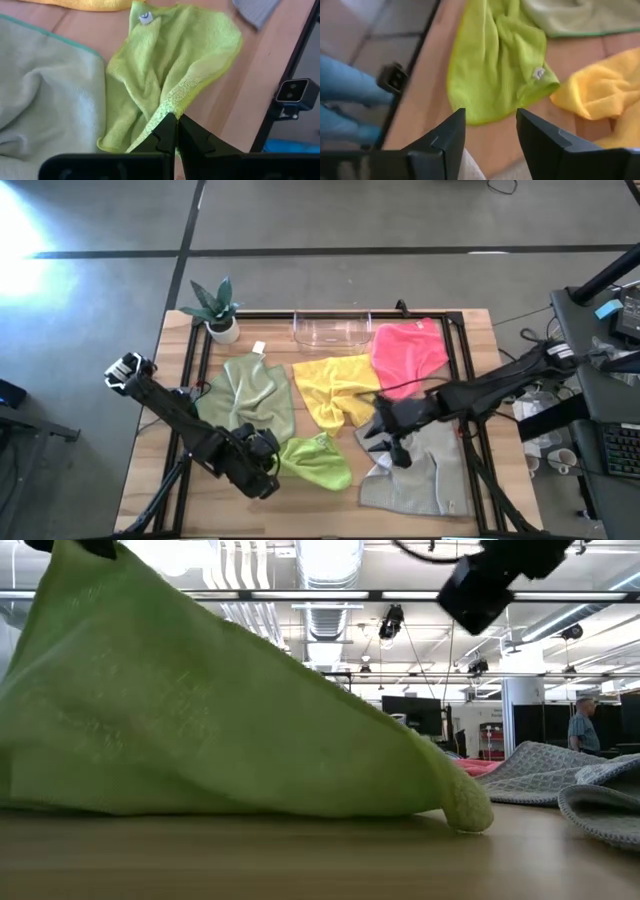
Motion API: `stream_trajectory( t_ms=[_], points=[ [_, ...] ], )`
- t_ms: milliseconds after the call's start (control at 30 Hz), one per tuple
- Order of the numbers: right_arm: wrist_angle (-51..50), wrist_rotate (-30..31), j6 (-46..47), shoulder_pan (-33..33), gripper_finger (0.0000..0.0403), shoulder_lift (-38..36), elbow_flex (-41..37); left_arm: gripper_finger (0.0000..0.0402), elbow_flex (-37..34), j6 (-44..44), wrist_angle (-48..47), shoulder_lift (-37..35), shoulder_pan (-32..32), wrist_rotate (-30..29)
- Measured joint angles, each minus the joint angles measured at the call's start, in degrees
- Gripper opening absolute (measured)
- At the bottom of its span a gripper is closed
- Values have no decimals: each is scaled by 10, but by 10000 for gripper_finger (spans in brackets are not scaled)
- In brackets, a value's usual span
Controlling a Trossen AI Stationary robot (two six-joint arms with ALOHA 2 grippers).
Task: Fold microfiber towels
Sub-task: Fold the green microfiber cloth
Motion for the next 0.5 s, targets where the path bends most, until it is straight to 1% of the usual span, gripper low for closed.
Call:
stream_trajectory(
  t_ms=[133,233,400,500],
  points=[
    [9,0,-13,2,187,53,53,0,0,-1,0,-1,3,-4],
    [-2,-4,-13,3,195,99,90,0,0,-1,2,-1,7,-14],
    [-2,-5,-24,15,198,162,152,0,0,-3,1,-1,16,-18],
    [-19,-5,-24,23,199,201,186,0,0,1,1,-1,20,-30]
  ],
)
